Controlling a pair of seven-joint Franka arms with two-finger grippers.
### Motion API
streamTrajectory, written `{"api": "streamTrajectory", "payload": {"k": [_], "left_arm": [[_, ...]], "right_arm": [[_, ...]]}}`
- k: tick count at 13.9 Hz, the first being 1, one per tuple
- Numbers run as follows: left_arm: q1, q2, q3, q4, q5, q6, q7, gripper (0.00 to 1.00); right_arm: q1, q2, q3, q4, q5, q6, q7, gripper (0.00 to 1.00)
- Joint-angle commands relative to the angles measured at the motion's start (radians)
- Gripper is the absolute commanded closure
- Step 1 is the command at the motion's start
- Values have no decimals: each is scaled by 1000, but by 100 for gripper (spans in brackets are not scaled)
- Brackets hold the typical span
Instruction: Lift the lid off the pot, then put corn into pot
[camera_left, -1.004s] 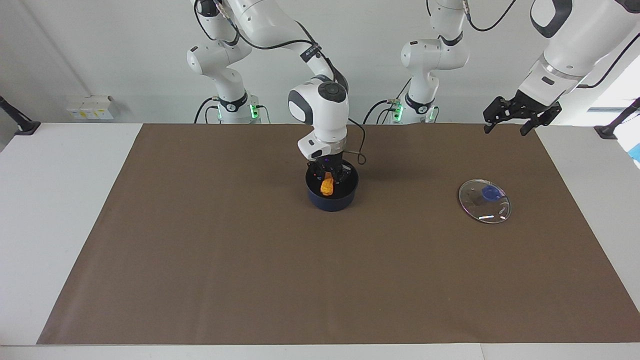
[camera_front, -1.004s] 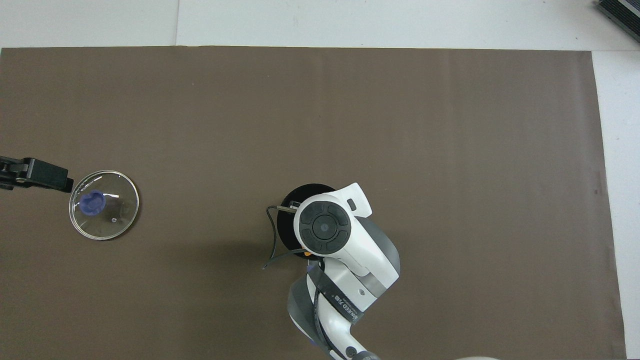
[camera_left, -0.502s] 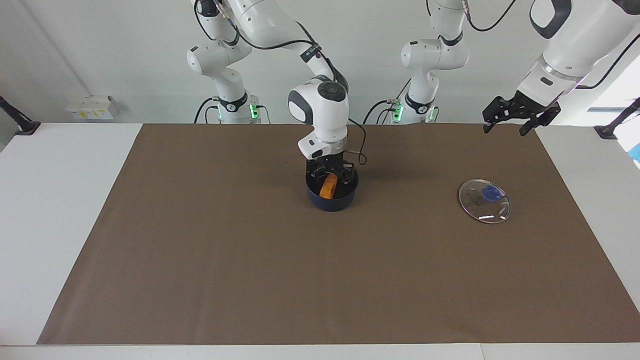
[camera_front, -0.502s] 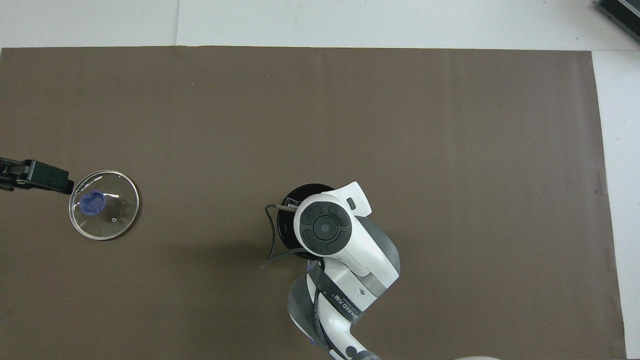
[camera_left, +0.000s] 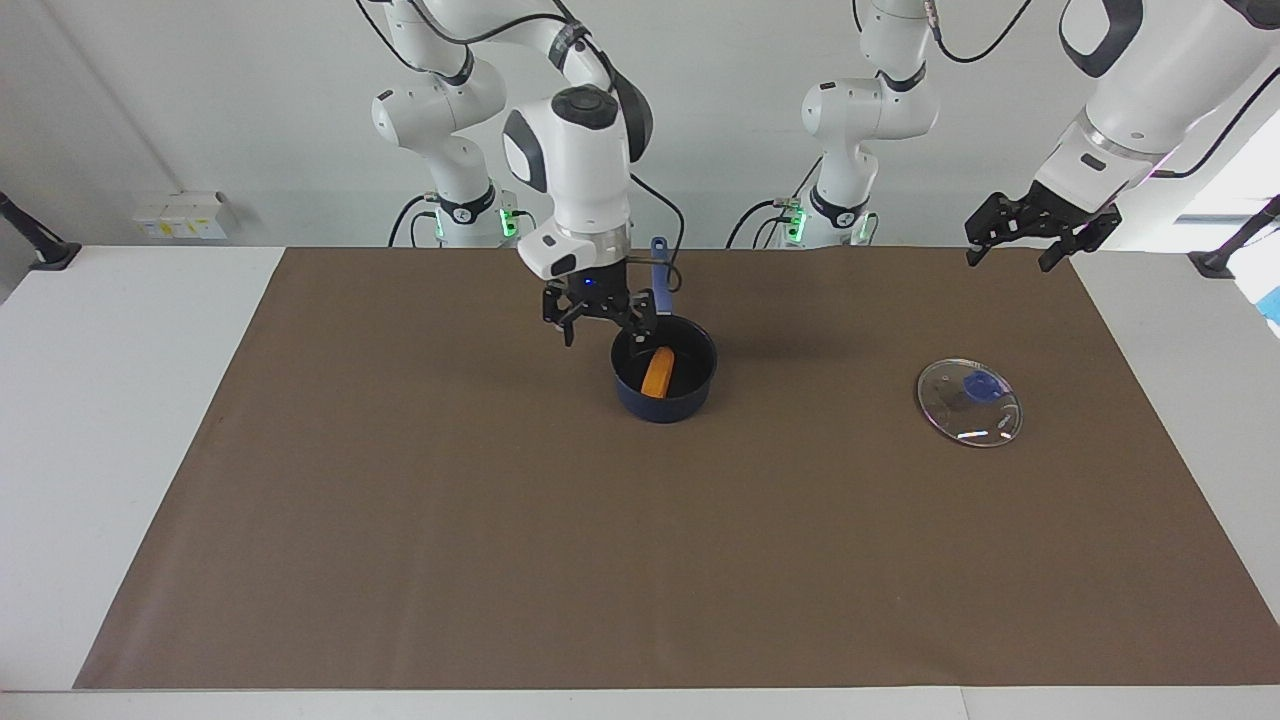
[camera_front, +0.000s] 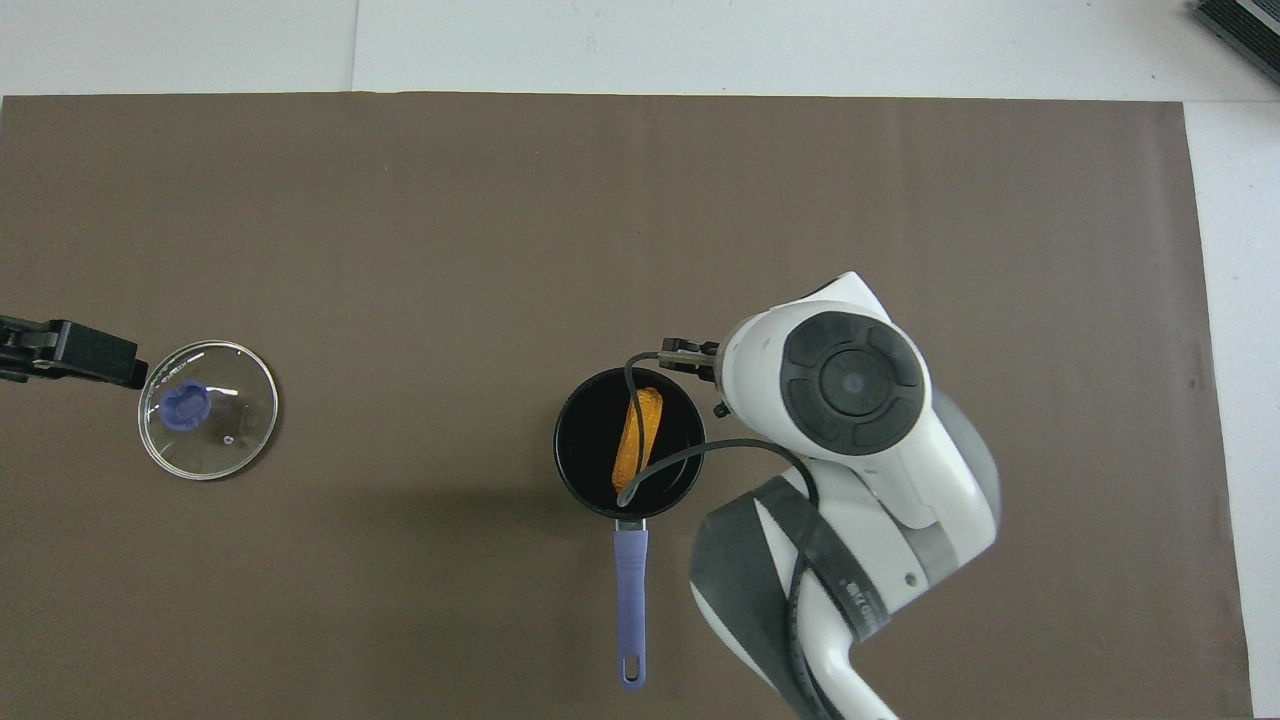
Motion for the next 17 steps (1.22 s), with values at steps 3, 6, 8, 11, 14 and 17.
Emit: {"api": "streamTrajectory", "payload": {"k": [3,6,8,11,14,17], "left_arm": [[8,-23,22,-19,14,3,2,0],[6,-23,22,-19,14,5,2,0],[6,-23,22,-19,14,5,2,0],[8,-23,24,-19,14,3,2,0],[6,-23,22,-19,14,5,2,0],[8,-23,24,-19,14,5,2,0]], "right_arm": [[-173,-108,11,2,6,-148,-321,0],[-260,-140,11,44,6,-237,-460,0],[-303,-140,9,89,7,-290,-516,0],[-392,-140,6,153,79,-369,-597,0],[-438,-140,6,218,81,-412,-628,0],[-457,-140,3,291,81,-483,-630,0]]}}
